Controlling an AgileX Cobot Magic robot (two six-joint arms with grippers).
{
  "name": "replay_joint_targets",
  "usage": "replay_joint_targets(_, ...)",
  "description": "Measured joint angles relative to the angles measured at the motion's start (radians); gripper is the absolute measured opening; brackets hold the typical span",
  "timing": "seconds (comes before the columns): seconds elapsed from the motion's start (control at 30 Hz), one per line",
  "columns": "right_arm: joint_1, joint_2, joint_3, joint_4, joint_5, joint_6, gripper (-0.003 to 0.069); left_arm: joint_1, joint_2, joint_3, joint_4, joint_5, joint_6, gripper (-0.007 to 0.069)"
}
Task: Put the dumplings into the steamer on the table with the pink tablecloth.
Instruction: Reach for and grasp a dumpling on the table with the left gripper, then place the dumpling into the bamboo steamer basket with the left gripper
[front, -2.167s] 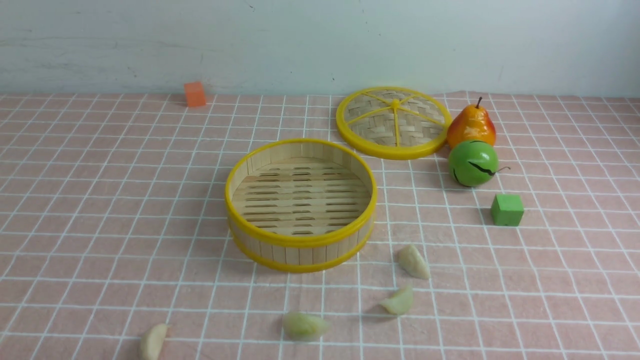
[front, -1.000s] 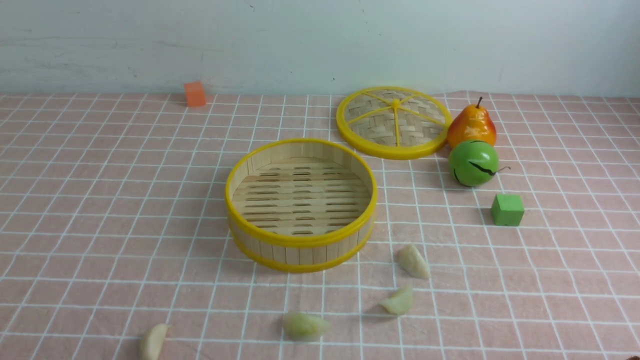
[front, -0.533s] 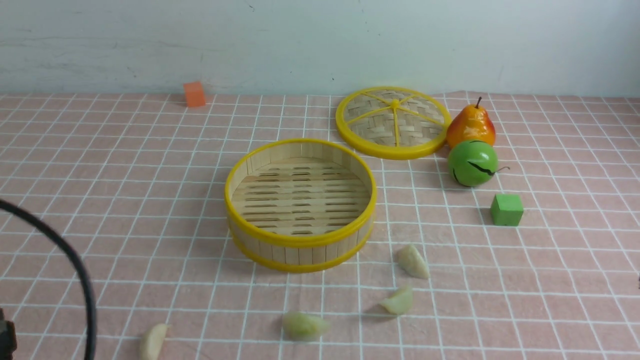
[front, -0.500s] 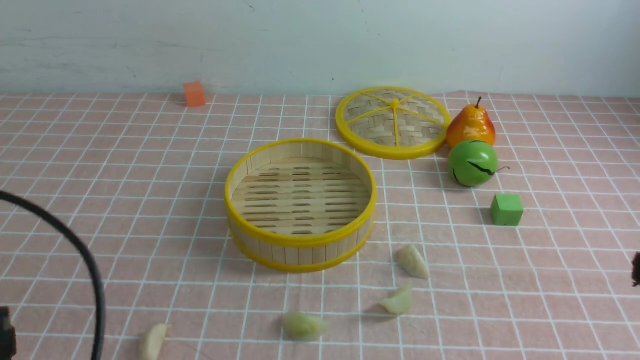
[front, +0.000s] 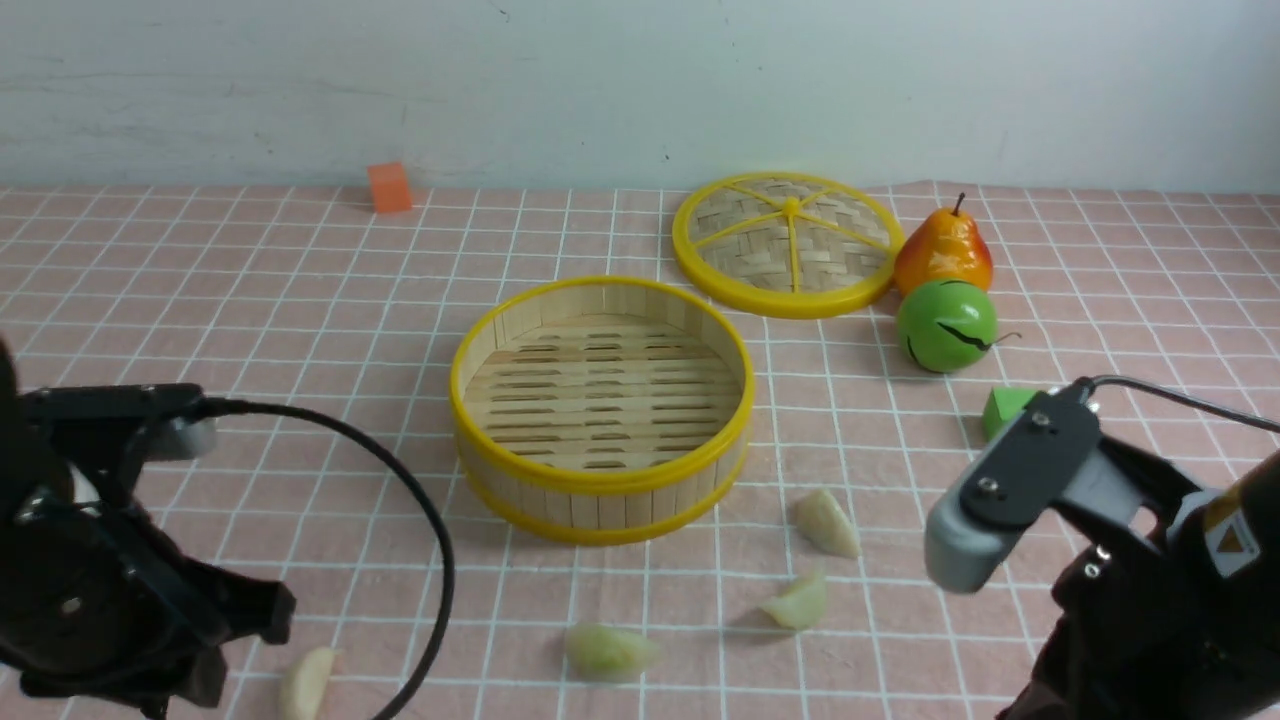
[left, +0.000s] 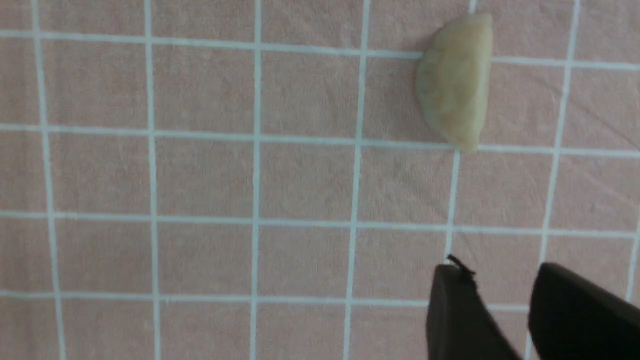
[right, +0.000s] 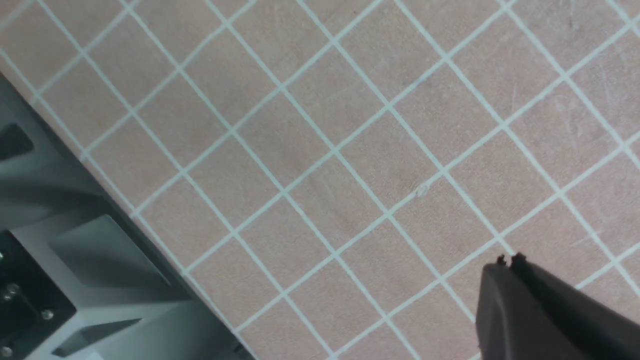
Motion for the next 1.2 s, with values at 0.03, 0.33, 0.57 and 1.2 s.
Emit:
replay_joint_targets(0.03,0.014,0.0,0.0,-0.022,-0.009,0.015,-0.0003,-0.001,0.041,-0.004,0.003,-0.027,-0.002,0.0337)
replay_joint_targets(0.33,0.028,-0.002,-0.003,-0.062,-0.045,0.06,0.0,-0.002,0.317,-0.009,0.017,-0.267,-0.004,0.0563)
replay_joint_targets(0.57,0.028,-0.002,-0.003,-0.057,-0.071,0.062,0.0005,-0.002,0.412,-0.027,0.005,-0.288,-0.015,0.0409)
replay_joint_targets(1.2,0.028,-0.002,-0.014,-0.031,-0.118,0.139,0.0013,-0.107,0.38,-0.466,-0.133,-0.053,0.132,0.0266)
